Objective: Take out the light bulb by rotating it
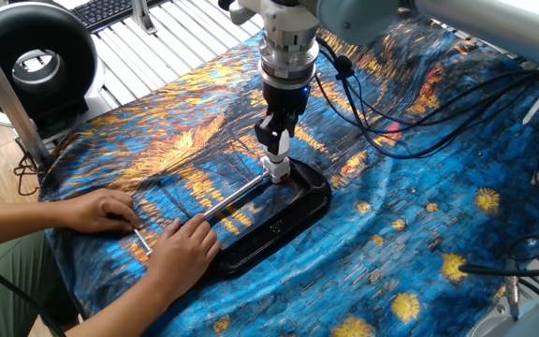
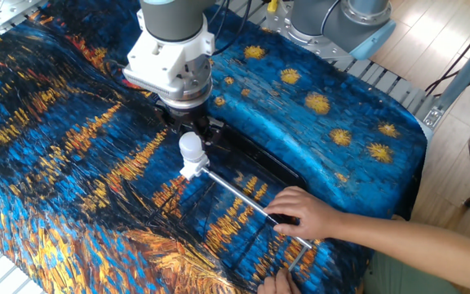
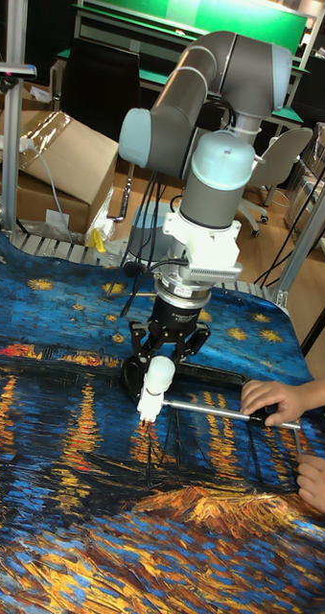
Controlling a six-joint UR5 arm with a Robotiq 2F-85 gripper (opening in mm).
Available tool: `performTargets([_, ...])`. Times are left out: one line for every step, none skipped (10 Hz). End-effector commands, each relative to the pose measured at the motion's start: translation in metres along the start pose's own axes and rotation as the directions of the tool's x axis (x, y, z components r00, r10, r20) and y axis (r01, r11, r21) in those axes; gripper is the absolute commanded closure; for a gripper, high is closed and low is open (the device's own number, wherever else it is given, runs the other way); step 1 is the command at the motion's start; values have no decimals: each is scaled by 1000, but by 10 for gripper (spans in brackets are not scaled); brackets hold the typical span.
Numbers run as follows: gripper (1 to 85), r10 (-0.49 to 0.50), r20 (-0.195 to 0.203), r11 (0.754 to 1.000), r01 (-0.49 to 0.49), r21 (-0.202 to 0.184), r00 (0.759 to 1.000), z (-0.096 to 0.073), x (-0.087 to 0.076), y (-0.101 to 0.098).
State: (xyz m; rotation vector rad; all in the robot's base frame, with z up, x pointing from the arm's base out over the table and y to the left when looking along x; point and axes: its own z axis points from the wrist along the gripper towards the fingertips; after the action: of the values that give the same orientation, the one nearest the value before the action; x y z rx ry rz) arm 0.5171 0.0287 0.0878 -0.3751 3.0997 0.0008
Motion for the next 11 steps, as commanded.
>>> performTargets([827, -18, 45, 1000, 18, 5, 999, -1, -12, 0])
performTargets([827, -38, 52, 999, 38, 3, 998, -1, -14, 0])
performTargets([830, -53, 56, 999, 53, 5, 997, -1, -14, -1])
performTargets([840, -69, 62, 998, 68, 10, 996, -1, -16, -2])
performTargets([847, -83, 66, 996, 82, 22, 994, -1, -16, -5])
performTargets([847, -99, 71, 995, 97, 32, 993, -1, -17, -8])
performTargets([847, -114, 73, 993, 111, 43, 991, 0, -18, -10])
performTargets([847, -131, 73, 991, 128, 49, 989, 0, -18, -12])
performTargets([847, -173, 72, 983, 169, 66, 982, 0, -19, -16])
performTargets([847, -206, 72, 977, 200, 73, 976, 0, -19, -17])
performTargets([847, -231, 73, 971, 226, 78, 970, 0, -20, -18])
